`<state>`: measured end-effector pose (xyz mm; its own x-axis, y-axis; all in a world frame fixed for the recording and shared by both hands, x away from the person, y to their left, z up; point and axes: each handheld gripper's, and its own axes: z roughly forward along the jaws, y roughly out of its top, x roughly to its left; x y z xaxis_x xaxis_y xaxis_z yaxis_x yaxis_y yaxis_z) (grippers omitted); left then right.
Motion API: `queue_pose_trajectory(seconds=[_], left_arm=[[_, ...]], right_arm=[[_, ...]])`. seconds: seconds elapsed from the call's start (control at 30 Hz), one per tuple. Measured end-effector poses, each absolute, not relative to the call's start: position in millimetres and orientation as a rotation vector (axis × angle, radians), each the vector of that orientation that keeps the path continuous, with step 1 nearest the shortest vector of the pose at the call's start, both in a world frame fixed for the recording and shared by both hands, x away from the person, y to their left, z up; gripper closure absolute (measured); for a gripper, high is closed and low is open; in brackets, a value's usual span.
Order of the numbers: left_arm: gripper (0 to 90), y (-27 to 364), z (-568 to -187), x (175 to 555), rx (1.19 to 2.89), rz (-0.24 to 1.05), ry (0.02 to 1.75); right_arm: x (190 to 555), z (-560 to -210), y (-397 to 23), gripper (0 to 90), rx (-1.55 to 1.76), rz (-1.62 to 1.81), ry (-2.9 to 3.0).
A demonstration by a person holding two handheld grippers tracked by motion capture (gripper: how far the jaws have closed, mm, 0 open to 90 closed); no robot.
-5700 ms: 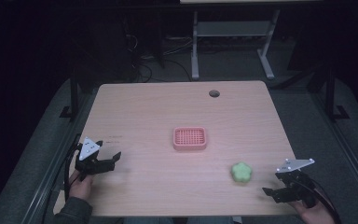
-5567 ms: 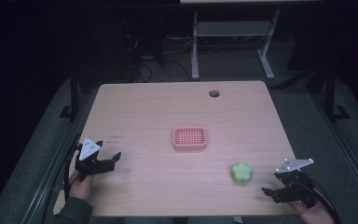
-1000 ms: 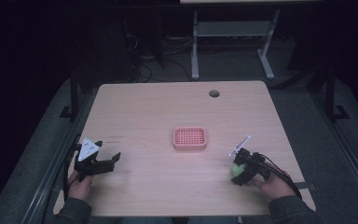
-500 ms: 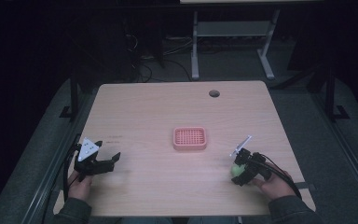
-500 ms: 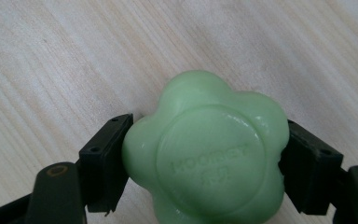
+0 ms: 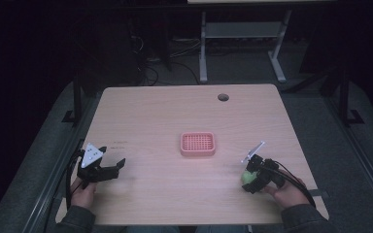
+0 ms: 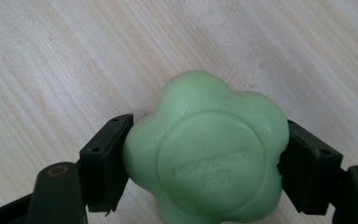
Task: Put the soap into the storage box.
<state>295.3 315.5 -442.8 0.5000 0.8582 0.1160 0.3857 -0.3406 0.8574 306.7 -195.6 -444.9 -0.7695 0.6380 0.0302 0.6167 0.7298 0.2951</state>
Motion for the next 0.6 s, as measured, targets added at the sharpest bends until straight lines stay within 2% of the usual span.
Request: queue_pose_trajectory(seconds=[0.6], left_arm=[[14.3,316.0,-442.2,295.1,1.929,0.739,1.024]], right_arm=[[304.7,-444.7,-193.9,25.7,1.015,0.466,2.859]])
